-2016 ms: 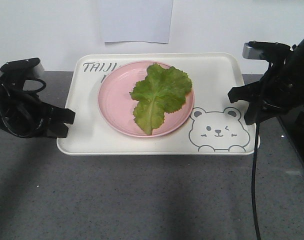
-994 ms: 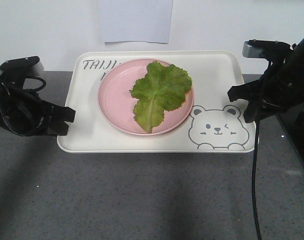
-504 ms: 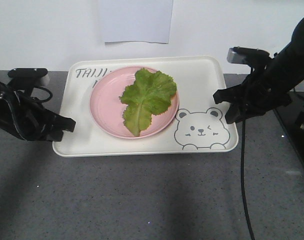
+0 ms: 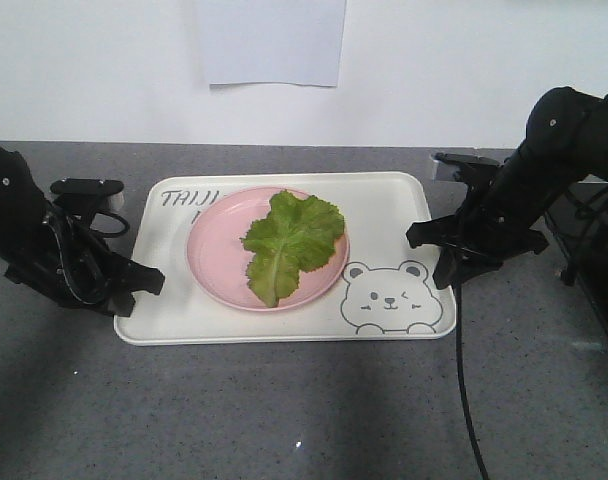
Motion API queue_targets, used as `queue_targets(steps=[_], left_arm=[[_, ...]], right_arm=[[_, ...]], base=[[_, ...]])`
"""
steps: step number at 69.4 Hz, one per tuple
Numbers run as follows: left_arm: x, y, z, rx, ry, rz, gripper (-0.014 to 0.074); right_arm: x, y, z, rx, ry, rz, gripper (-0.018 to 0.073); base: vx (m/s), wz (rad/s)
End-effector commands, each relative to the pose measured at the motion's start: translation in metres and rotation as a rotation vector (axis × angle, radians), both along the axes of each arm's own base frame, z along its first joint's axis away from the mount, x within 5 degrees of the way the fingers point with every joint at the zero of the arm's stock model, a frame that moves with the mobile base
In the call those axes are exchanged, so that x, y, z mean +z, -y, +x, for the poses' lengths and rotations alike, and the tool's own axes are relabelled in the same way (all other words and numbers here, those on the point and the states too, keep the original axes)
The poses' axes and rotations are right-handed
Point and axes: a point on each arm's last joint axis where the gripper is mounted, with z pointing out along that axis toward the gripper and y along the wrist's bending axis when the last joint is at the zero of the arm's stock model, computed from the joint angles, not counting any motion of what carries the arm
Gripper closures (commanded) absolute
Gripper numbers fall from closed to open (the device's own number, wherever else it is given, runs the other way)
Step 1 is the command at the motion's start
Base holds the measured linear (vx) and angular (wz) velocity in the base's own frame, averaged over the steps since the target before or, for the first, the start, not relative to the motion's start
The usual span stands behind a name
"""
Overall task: Transfer vegetables to tray and serve
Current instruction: 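Lower the tray onto the counter with both grippers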
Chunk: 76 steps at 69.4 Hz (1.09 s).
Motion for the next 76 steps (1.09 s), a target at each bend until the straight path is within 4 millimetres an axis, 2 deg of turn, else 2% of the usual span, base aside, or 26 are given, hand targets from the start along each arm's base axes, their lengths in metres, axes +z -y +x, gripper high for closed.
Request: queue_targets(steps=[1, 17, 39, 54, 76], left_arm=[[0.0194, 0.0075, 0.0005, -0.036, 0.085, -0.023, 0.0602], [0.0184, 0.0065, -0.0005, -0.045, 0.072, -0.009, 0.0602], [0.0177, 0.0065, -0.0028, -0.049, 0.046, -0.008, 0.0567], [0.0171, 0.0064, -0.0047, -0.054, 0.024, -0.006, 0.0465], [0.0167, 0.0061, -0.0059, -0.058, 0.01, -0.001, 0.0253]], right_arm=[[0.0322, -0.0109, -0.0029, 0.025, 0.107, 0.089, 0.0549], [0.0321, -0.0111, -0.0039, 0.035, 0.099, 0.09, 0.0485], [0.0314, -0.0108, -0.0065, 0.039, 0.069, 0.086, 0.0272], [0.031, -0.0108, -0.0092, 0.042, 0.039, 0.086, 0.0157], [0.0277, -0.0027, -0.0107, 0.011, 0.008, -0.006, 0.0146]], base=[[0.0, 0.0], [0.0, 0.0], [0.0, 0.0], [0.0, 0.0], [0.0, 0.0]])
